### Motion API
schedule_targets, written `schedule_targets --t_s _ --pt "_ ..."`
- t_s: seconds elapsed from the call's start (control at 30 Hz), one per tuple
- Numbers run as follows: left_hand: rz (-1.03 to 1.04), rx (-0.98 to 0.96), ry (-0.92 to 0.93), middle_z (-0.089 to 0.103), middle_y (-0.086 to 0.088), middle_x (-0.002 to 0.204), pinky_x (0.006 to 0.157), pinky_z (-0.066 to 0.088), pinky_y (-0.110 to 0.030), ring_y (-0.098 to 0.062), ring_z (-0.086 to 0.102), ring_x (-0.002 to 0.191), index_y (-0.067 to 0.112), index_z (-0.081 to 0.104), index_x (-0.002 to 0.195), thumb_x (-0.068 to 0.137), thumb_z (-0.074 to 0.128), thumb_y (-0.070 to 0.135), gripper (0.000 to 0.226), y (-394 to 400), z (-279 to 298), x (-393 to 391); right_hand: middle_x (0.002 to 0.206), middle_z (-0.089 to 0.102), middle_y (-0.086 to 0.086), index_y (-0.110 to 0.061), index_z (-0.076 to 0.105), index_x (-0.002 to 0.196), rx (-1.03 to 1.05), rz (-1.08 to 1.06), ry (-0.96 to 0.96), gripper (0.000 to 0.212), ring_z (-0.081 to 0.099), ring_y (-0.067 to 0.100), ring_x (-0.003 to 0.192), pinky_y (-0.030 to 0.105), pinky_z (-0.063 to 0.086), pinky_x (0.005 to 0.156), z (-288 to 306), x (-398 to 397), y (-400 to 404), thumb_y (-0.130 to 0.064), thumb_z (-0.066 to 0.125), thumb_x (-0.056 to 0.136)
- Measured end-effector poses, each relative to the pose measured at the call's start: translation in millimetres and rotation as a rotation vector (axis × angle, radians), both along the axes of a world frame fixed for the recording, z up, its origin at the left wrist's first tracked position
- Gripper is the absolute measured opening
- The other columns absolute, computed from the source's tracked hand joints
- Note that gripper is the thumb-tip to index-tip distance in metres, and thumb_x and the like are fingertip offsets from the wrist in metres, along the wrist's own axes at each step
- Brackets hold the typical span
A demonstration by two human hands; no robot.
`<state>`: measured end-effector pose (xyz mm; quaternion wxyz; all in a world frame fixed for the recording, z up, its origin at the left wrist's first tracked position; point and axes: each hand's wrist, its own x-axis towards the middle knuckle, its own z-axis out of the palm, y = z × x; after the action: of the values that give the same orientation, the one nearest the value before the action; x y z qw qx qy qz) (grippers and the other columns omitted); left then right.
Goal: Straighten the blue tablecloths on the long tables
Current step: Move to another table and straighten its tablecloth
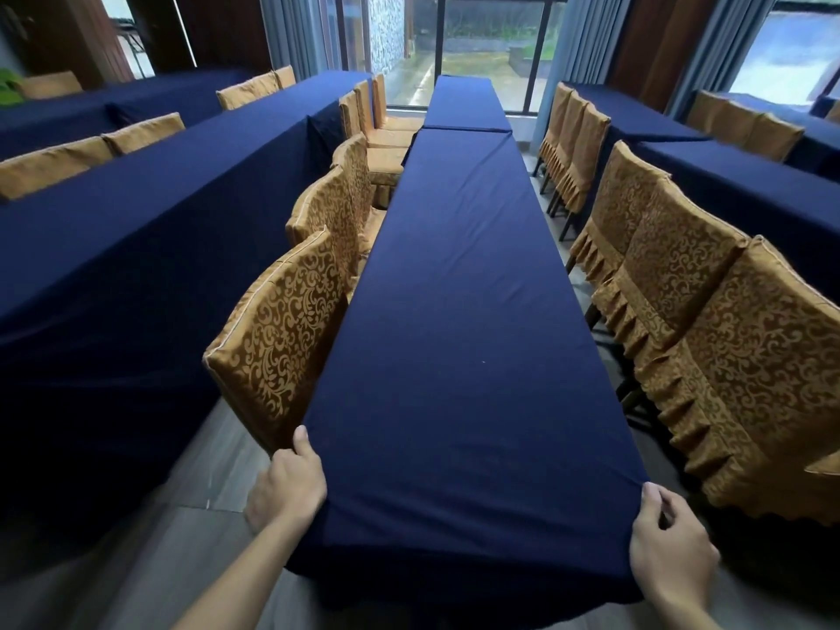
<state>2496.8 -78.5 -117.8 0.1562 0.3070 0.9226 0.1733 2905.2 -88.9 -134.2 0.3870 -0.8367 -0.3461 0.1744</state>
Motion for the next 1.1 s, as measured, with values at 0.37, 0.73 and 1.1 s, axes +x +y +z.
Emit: schedule_targets --t_s 0.37,0.73,1.1 --pt "-0.047 0.020 0.008 0.069 -0.022 0.107 0.080 0.042 -0.046 -0.042 0.063 0.101 0.002 0.068 0.110 0.100 0.010 0.058 0.081 1.5 3.2 7.1 0.104 0.070 0.014 -0.026 0.070 0.110 -0.067 -0.045 -0.081 0.037 0.059 0.042 0.097 0.046 0.047 0.081 4.7 -0.8 -2.3 -0.049 0.043 0.100" --pt "-0.042 0.005 0.108 0.067 -0.027 0.106 0.070 0.037 -0.044 -0.047 0.063 0.098 -0.004 0.057 0.111 0.102 0.026 0.045 0.059 2.8 6.5 25.1 0.105 0.070 0.012 -0.027 0.068 0.113 -0.050 -0.004 -0.076 0.036 0.060 0.039 0.097 0.041 0.044 0.076 5.0 2.3 -4.4 -0.046 0.040 0.102" --pt "-0.514 -0.136 0.335 0.021 -0.017 0.162 0.108 0.024 -0.064 -0.037 0.016 0.149 0.025 0.027 0.155 0.101 0.034 0.040 0.056 -20.3 16.3 93.6 0.111 0.068 0.008 -0.026 0.060 0.119 -0.169 0.099 -0.088 0.041 0.061 0.036 0.097 0.039 0.037 0.074 16.4 0.7 -6.4 -0.046 0.028 0.104"
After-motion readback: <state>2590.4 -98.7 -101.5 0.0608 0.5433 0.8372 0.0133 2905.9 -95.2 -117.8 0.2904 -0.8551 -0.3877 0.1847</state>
